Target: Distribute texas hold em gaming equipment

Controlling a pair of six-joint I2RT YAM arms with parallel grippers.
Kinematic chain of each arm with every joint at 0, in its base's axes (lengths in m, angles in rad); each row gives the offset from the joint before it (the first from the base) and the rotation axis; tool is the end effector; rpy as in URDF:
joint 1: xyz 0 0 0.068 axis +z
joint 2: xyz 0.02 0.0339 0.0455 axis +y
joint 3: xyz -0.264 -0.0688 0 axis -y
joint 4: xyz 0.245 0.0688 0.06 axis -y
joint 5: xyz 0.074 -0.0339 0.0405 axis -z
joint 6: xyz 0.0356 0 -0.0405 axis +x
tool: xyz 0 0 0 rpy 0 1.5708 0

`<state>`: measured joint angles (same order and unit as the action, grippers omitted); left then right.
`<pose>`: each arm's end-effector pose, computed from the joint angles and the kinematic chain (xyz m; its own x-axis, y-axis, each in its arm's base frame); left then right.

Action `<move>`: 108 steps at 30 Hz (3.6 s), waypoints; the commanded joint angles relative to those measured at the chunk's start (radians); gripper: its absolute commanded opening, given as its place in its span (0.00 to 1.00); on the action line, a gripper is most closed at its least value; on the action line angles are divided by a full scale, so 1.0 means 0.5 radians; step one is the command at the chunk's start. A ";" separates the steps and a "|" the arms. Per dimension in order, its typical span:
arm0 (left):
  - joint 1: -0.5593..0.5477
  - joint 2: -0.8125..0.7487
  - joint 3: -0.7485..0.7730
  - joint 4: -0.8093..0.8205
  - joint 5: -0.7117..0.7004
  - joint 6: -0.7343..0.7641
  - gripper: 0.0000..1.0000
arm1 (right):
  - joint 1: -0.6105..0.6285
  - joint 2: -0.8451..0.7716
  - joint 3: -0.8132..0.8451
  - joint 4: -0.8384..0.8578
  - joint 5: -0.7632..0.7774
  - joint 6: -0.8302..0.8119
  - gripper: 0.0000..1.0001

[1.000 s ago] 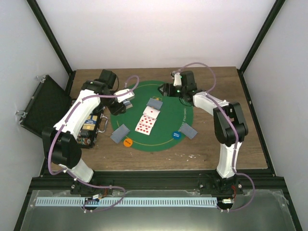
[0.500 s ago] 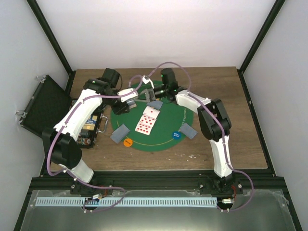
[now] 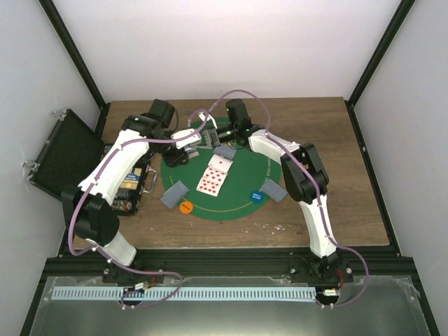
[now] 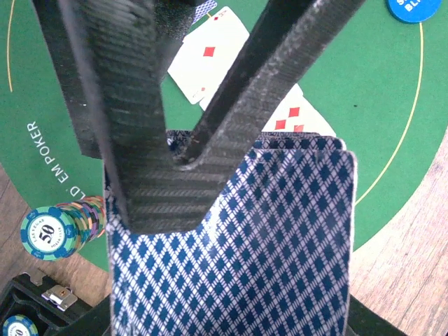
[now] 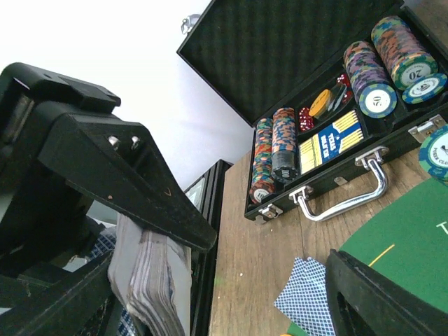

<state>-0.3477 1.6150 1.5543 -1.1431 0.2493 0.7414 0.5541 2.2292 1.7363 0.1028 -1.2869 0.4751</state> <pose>0.2967 -0.1169 0.3210 -0.3680 0.8295 -0.4202 0.8975 0.4349 0.0725 0.4101 0.2940 0.2273 -0.7003 -0.2827 -0.6555 -0.6545 -0.1121 0.7477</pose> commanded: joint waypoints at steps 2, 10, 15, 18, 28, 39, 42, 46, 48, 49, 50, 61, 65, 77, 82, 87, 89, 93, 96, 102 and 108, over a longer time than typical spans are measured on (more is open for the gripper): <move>-0.010 0.010 0.046 0.050 -0.024 0.005 0.44 | 0.027 0.002 0.118 -0.285 0.001 -0.217 0.78; -0.006 0.007 0.037 0.053 -0.046 0.007 0.44 | -0.053 -0.120 0.114 -0.634 0.290 -0.450 0.49; -0.001 0.007 0.022 0.065 -0.054 0.002 0.44 | -0.090 -0.158 0.119 -0.721 0.304 -0.515 0.43; -0.001 0.007 0.018 0.062 -0.057 0.008 0.44 | -0.090 -0.177 0.139 -0.770 0.312 -0.549 0.33; 0.005 0.001 -0.012 0.074 -0.072 0.012 0.44 | -0.142 -0.249 0.149 -0.835 0.281 -0.573 0.01; 0.035 -0.004 -0.054 0.096 -0.068 -0.007 0.44 | -0.296 -0.419 0.036 -1.236 1.014 -0.827 0.05; 0.053 -0.014 -0.054 0.093 -0.058 -0.006 0.44 | -0.291 -0.546 -0.131 -1.457 1.215 -0.943 0.15; 0.088 -0.015 -0.057 0.093 -0.043 -0.014 0.44 | -0.174 -0.855 -0.573 -1.556 1.228 -1.190 0.35; 0.097 -0.015 -0.058 0.090 -0.039 -0.016 0.44 | -0.069 -0.967 -0.778 -1.585 1.234 -1.270 0.43; 0.100 -0.014 -0.061 0.091 -0.039 -0.018 0.44 | -0.011 -1.004 -0.872 -1.586 1.262 -1.275 0.47; 0.100 -0.015 -0.062 0.090 -0.034 -0.022 0.44 | 0.064 -1.031 -0.949 -1.591 1.306 -1.271 0.51; 0.103 -0.040 -0.074 0.072 -0.007 -0.011 0.44 | 0.359 -0.837 -1.229 -1.612 1.485 -1.275 0.68; 0.103 -0.054 -0.080 0.073 -0.011 -0.007 0.44 | 0.406 -0.810 -1.261 -1.589 1.472 -1.292 0.56; 0.103 -0.055 -0.079 0.071 -0.011 -0.004 0.44 | 0.487 -0.743 -1.266 -1.629 1.608 -1.306 0.19; 0.103 -0.055 -0.071 0.068 -0.011 -0.005 0.44 | 0.487 -0.894 -1.187 -1.641 1.619 -1.380 0.01; 0.106 -0.062 -0.078 0.068 -0.014 -0.009 0.44 | 0.451 -1.071 -1.065 -1.626 1.729 -1.510 0.01; 0.112 -0.067 -0.086 0.070 -0.015 -0.010 0.44 | 0.365 -1.120 -1.012 -1.595 1.791 -1.574 0.01; 0.119 -0.079 -0.095 0.071 -0.011 -0.013 0.44 | 0.117 -1.039 -0.749 -1.569 2.030 -1.723 0.01; 0.118 -0.079 -0.096 0.070 -0.008 -0.018 0.44 | -0.037 -0.812 -0.401 -1.519 2.248 -1.803 0.01; 0.122 -0.098 -0.120 0.068 -0.014 -0.017 0.45 | -0.183 -0.277 0.301 -1.402 2.385 -2.007 0.01; 0.121 -0.083 -0.137 0.077 -0.017 -0.020 0.44 | -0.191 0.146 0.714 -1.341 2.495 -2.157 0.01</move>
<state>-0.2924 1.5955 1.4937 -1.1057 0.2260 0.7345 0.4484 2.2200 1.9835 -0.5751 -0.0895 -0.5255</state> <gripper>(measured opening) 0.448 0.011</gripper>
